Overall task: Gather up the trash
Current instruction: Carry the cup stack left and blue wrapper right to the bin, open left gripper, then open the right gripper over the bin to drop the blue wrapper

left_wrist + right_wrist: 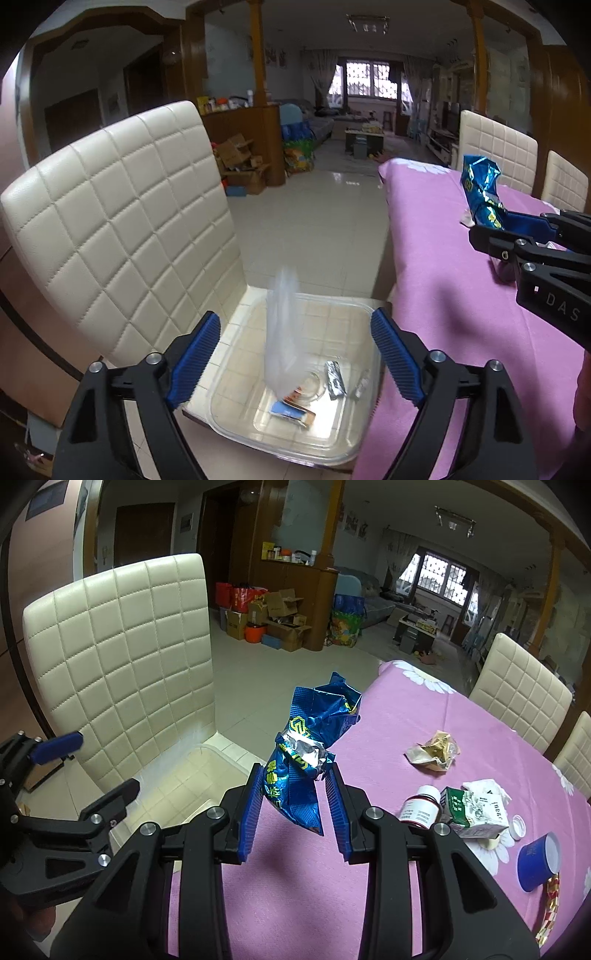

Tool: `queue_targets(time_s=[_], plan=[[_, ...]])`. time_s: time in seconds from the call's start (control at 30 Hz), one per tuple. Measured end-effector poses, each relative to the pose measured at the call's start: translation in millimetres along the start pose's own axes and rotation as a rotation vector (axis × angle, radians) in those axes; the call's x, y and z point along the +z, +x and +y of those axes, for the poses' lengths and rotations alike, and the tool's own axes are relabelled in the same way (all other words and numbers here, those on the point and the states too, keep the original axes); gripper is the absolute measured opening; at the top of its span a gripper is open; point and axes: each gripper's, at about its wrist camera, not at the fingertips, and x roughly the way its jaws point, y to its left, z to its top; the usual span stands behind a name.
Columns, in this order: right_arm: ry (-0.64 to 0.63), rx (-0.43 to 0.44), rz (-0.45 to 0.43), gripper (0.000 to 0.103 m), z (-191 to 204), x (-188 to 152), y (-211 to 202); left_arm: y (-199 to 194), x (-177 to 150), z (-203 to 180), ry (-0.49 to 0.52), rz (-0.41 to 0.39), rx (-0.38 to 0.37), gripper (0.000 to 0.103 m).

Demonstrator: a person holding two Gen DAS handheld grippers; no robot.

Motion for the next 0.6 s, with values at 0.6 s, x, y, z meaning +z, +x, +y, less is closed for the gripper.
queue_targets(time_s=[0.6], plan=[[-0.054,0.112,0.042,0.039,37,9,34,12,-22,40,-0.069,0.074,0.114,0.084]])
